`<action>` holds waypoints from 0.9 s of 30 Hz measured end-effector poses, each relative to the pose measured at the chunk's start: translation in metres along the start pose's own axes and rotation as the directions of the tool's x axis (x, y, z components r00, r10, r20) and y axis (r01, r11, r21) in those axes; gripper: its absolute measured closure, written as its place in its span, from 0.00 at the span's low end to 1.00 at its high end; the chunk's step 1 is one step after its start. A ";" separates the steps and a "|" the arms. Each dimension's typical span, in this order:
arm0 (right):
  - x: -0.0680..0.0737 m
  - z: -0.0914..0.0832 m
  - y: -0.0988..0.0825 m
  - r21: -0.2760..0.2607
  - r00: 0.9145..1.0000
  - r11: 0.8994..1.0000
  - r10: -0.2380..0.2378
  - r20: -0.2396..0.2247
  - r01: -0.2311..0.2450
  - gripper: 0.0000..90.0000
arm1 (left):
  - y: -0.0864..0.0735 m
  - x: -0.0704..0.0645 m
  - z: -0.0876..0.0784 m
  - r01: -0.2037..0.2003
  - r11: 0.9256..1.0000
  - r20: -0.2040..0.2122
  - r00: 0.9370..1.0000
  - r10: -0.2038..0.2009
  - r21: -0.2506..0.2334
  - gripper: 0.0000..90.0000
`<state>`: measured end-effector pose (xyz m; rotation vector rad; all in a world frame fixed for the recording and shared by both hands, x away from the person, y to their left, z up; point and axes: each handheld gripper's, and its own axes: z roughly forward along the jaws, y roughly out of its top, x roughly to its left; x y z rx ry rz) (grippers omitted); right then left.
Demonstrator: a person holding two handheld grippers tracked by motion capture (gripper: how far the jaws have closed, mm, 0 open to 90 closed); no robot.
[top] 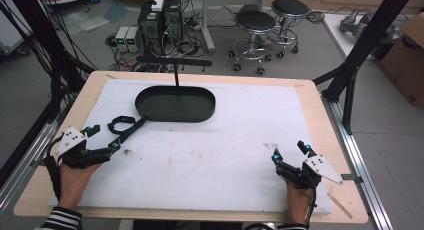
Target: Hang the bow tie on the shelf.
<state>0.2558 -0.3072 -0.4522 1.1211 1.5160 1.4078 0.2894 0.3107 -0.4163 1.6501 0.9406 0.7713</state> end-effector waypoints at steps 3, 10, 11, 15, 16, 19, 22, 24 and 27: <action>0.000 0.000 0.000 -0.001 1.000 1.000 0.000 0.000 0.000 0.11 | 0.008 0.001 0.004 -0.012 1.000 0.016 1.000 0.011 0.029 0.17; 0.001 0.000 0.000 0.003 1.000 1.000 0.007 -0.001 -0.007 0.11 | 0.018 0.002 0.013 -0.024 0.997 0.023 0.999 0.022 0.077 0.17; 0.000 0.000 0.000 0.001 1.000 1.000 0.005 0.001 -0.005 0.11 | 0.019 0.002 0.014 -0.024 0.996 0.024 0.999 0.022 0.086 0.17; 0.000 0.000 0.000 0.002 1.000 1.000 0.006 0.001 -0.006 0.11 | 0.024 0.004 0.019 -0.026 0.989 0.035 0.999 0.021 0.148 0.17; 0.000 0.000 0.000 0.002 1.000 1.000 0.007 0.001 -0.007 0.11 | 0.024 0.004 0.019 -0.026 0.989 0.035 0.999 0.021 0.148 0.17; 0.000 0.000 0.000 0.002 1.000 1.000 0.007 0.001 -0.007 0.11 | 0.030 0.006 0.022 -0.041 0.982 0.043 0.998 0.033 0.184 0.17; 0.000 0.000 0.000 0.004 1.000 1.000 0.006 -0.001 -0.006 0.11 | 0.035 0.006 0.027 -0.065 0.975 0.051 0.997 0.055 0.211 0.17; 0.000 0.000 0.000 0.003 1.000 1.000 0.006 0.001 -0.006 0.11 | 0.036 0.006 0.031 -0.080 0.968 0.056 0.996 0.068 0.238 0.17; 0.000 0.000 0.000 0.002 1.000 1.000 0.006 0.001 -0.006 0.11 | 0.036 0.006 0.036 -0.082 0.960 0.066 0.996 0.067 0.266 0.17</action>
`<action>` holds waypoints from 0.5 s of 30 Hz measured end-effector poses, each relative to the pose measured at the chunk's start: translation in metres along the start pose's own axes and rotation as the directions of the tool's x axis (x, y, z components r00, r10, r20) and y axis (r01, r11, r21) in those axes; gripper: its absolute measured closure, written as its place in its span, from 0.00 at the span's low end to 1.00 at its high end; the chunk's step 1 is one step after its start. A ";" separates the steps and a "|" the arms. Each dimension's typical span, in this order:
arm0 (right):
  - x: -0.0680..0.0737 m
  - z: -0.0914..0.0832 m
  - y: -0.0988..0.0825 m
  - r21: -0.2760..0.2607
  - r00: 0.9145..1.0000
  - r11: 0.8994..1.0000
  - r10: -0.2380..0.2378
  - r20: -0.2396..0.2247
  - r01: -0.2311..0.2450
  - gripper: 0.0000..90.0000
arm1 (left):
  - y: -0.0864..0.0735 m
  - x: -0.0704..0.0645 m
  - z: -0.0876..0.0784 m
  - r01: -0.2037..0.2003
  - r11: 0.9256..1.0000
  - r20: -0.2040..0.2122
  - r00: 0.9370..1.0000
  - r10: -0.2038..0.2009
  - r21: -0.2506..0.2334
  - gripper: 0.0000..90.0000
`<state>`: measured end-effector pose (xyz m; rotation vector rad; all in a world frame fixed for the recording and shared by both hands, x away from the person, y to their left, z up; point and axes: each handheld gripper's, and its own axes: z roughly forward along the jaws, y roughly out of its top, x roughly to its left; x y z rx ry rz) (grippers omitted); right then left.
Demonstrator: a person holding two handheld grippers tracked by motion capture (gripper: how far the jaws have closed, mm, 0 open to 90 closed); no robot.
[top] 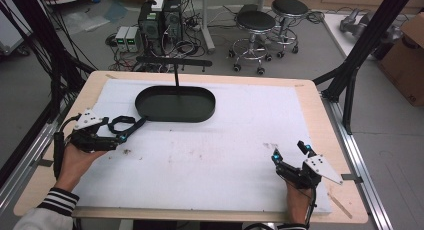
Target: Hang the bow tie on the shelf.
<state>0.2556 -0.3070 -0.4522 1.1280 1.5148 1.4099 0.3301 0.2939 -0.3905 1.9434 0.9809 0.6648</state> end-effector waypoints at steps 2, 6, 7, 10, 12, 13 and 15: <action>0.000 0.000 0.000 0.000 1.000 1.000 0.001 0.000 -0.001 0.11 | -0.001 0.001 0.003 -0.008 1.000 0.004 1.000 0.008 0.030 0.17; 0.000 0.000 0.000 -0.001 1.000 1.000 -0.002 -0.001 0.002 0.11 | -0.001 0.002 0.007 -0.012 0.998 0.008 1.000 0.012 0.063 0.17; 0.000 0.000 0.000 -0.001 1.000 1.000 -0.003 -0.001 0.003 0.11 | 0.000 0.003 0.009 -0.015 0.997 0.007 1.000 0.015 0.074 0.17; 0.000 0.000 0.000 0.002 1.000 1.000 0.000 -0.003 0.000 0.11 | 0.002 0.004 0.014 -0.022 0.996 -0.002 1.000 0.022 0.086 0.19; 0.000 0.000 0.000 0.003 1.000 1.000 -0.001 -0.004 0.001 0.11 | 0.001 0.005 0.016 -0.025 0.995 -0.007 1.000 0.025 0.099 0.19; 0.001 0.000 0.000 0.004 1.000 1.000 0.004 -0.004 -0.004 0.11 | 0.000 0.004 0.020 -0.035 0.992 -0.010 0.999 0.037 0.118 0.19; 0.000 0.000 0.000 0.002 1.000 1.000 0.000 -0.003 0.000 0.11 | 0.000 0.004 0.021 -0.035 0.992 -0.008 0.999 0.036 0.123 0.19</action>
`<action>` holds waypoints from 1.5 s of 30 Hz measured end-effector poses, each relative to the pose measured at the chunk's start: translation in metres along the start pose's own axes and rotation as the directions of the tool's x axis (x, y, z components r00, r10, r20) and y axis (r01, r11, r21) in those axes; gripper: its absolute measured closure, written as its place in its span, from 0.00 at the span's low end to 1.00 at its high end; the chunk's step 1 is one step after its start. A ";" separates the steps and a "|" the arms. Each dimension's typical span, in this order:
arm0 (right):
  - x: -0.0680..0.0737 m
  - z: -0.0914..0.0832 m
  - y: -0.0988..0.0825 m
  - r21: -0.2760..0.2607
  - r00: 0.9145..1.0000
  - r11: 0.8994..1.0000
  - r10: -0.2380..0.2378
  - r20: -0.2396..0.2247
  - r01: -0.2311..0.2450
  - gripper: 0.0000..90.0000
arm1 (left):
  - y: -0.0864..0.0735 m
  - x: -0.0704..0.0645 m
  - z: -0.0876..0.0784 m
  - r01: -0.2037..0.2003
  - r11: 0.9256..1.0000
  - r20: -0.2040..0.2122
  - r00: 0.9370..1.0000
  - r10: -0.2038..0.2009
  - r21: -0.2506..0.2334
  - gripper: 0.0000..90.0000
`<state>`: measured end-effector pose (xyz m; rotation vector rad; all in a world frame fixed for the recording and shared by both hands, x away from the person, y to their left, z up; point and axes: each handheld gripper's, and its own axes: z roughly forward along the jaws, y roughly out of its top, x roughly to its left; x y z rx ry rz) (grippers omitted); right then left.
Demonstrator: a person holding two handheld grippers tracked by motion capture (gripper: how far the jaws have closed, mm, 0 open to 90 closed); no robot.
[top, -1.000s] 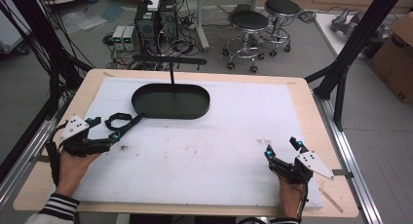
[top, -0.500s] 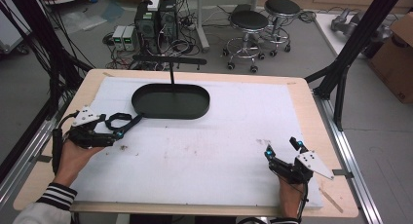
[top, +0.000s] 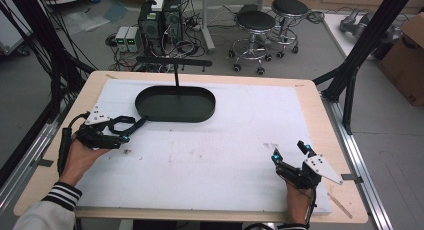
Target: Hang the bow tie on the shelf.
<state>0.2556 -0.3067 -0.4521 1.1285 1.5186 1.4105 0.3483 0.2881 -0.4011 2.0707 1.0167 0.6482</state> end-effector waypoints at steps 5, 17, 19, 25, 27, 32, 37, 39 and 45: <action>0.000 0.000 0.000 0.004 1.000 1.000 -0.001 0.001 0.001 0.11 | 0.006 0.001 0.008 -0.038 0.997 0.003 0.999 0.038 0.062 0.19; 0.000 0.000 0.000 -0.003 1.000 1.000 -0.001 0.000 0.001 0.11 | 0.007 0.001 0.029 -0.080 0.985 0.038 0.996 0.075 0.150 0.22; 0.000 0.000 0.000 -0.004 1.000 1.000 0.000 -0.002 0.000 0.11 | 0.006 0.000 0.030 -0.094 0.982 0.029 0.995 0.090 0.166 0.22; 0.000 0.000 0.000 -0.006 1.000 1.000 -0.003 0.000 0.003 0.11 | 0.007 -0.002 0.027 -0.102 0.981 0.020 0.995 0.100 0.165 0.27; -0.001 0.000 0.000 -0.008 1.000 1.000 -0.008 -0.002 0.007 0.11 | 0.006 -0.002 0.028 -0.104 0.980 0.023 0.995 0.101 0.169 0.27; 0.000 0.000 0.000 -0.007 1.000 1.000 -0.003 0.001 0.003 0.11 | 0.006 -0.004 0.035 -0.115 0.976 0.020 0.993 0.113 0.183 0.31; 0.000 0.000 0.000 -0.007 1.000 1.000 0.001 -0.001 -0.001 0.11 | 0.005 -0.004 0.039 -0.114 0.975 0.003 0.993 0.115 0.193 0.40; 0.000 0.000 0.000 -0.007 1.000 1.000 -0.001 -0.001 0.001 0.11 | 0.004 -0.003 0.041 -0.114 0.973 0.001 0.993 0.116 0.202 0.42; -0.001 0.000 0.000 -0.007 1.000 1.000 0.002 -0.002 -0.002 0.11 | 0.003 -0.004 0.043 -0.145 0.967 0.002 0.989 0.148 0.209 0.62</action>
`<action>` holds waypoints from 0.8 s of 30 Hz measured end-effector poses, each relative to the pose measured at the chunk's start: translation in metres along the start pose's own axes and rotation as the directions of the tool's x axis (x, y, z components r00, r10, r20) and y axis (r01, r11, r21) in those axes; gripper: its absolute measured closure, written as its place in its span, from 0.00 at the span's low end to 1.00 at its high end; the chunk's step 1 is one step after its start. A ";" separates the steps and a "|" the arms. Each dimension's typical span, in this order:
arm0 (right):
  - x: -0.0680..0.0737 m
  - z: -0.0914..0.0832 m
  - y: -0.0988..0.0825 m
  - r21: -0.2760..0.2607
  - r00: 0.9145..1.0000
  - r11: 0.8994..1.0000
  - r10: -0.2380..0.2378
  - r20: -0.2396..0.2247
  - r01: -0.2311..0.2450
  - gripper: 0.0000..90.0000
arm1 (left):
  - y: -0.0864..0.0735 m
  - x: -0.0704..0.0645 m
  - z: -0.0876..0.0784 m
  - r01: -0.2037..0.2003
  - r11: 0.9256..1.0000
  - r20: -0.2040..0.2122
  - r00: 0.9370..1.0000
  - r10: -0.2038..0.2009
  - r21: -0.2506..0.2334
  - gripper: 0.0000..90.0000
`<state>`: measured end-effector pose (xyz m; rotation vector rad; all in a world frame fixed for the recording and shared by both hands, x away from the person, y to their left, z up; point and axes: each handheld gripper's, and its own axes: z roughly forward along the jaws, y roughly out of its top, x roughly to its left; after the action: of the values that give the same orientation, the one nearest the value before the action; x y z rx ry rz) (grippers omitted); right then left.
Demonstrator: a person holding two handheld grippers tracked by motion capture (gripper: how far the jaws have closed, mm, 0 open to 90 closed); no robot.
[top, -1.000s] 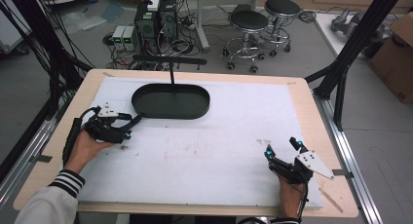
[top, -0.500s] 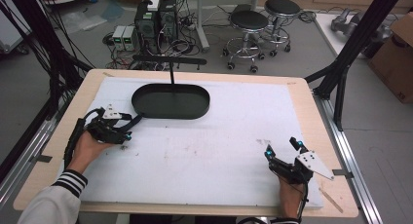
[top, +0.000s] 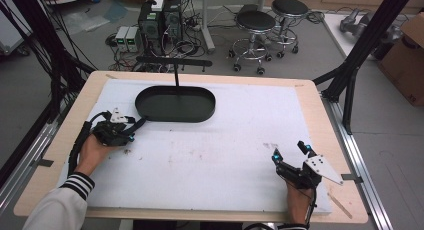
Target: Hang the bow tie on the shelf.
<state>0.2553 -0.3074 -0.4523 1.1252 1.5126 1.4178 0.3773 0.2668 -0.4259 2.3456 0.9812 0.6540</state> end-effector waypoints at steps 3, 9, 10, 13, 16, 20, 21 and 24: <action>0.000 0.000 0.000 0.000 1.000 1.000 -0.001 -0.001 0.001 0.11 | 0.001 -0.001 0.001 -0.017 1.000 -0.009 1.000 0.017 0.000 0.76; 0.000 0.000 0.000 -0.002 1.000 1.000 0.006 0.000 -0.006 0.11 | 0.000 -0.001 -0.001 -0.004 1.000 -0.019 1.000 0.004 -0.015 0.82; 0.000 -0.001 0.000 0.000 1.000 1.000 0.010 -0.002 -0.010 0.11 | 0.000 -0.001 -0.002 0.000 1.000 -0.022 1.000 -0.001 -0.018 0.83; 0.000 -0.001 0.000 -0.003 1.000 1.000 0.009 -0.002 -0.009 0.11 | -0.001 0.000 -0.003 0.007 1.000 -0.023 1.000 -0.008 -0.030 0.83; 0.000 -0.001 0.000 -0.003 1.000 1.000 0.009 -0.002 -0.009 0.11 | -0.001 0.001 -0.007 0.019 0.999 -0.021 1.000 -0.020 -0.051 0.83; 0.000 -0.001 0.000 -0.003 1.000 1.000 0.008 -0.001 -0.008 0.11 | -0.001 0.002 -0.011 0.021 0.996 -0.023 0.999 -0.023 -0.081 0.83; 0.000 -0.001 0.000 -0.002 1.000 1.000 0.008 -0.001 -0.008 0.11 | -0.001 0.001 -0.012 0.017 0.996 -0.026 0.999 -0.020 -0.089 0.83; 0.000 -0.001 0.000 0.001 1.000 1.000 0.009 0.001 -0.009 0.11 | 0.000 0.001 -0.014 0.019 0.993 -0.033 0.999 -0.023 -0.115 0.84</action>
<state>0.2545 -0.3074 -0.4523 1.1347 1.5090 1.4230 0.3694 0.2711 -0.4153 2.2281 0.9564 0.7244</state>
